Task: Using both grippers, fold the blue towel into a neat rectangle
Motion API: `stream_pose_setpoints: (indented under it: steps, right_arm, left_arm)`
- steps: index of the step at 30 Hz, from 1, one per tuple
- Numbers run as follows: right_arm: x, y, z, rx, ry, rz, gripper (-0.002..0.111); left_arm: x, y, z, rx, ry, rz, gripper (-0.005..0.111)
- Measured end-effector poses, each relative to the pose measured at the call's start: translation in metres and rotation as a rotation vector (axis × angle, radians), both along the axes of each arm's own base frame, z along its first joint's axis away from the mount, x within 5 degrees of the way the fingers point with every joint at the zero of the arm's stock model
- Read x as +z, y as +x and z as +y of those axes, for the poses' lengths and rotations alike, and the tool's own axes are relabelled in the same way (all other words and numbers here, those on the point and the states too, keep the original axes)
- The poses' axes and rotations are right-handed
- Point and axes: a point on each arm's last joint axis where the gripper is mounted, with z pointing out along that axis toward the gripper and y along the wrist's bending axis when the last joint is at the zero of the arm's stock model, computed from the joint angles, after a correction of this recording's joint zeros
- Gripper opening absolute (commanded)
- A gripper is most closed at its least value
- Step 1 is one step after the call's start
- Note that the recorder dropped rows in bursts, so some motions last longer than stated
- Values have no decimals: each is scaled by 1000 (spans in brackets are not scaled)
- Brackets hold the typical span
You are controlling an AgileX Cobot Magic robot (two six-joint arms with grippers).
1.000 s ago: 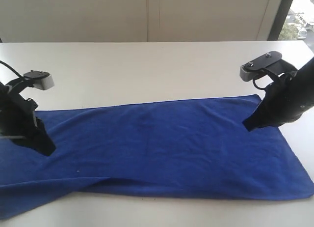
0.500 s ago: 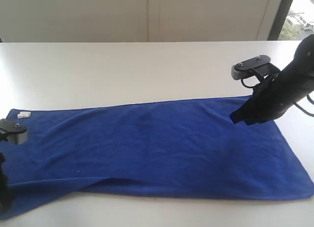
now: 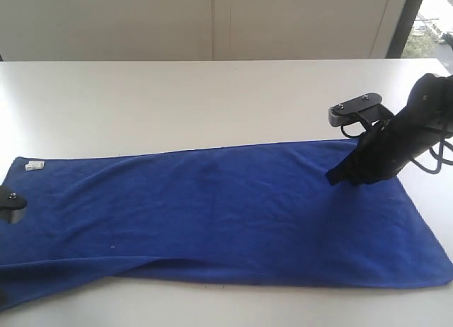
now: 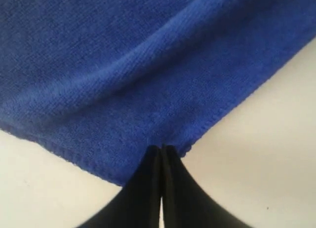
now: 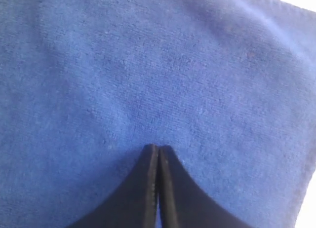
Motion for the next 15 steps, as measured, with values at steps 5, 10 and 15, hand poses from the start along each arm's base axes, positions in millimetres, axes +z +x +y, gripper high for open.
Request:
stream_pose_setpoints:
  steps: [5,10,15]
  right_arm:
    - [-4,6,-1,-12,-8,-36,0]
    - [-6,14,-2,-17,-8,-50,0]
    - [-9,18,-2,-18,-7,-50,0]
  left_arm:
    - [-6,-9,4,-17,36,28,0]
    - [-8,-17,9,-34,88,87,0]
    - [-7,-22,11,-32,110,137,0]
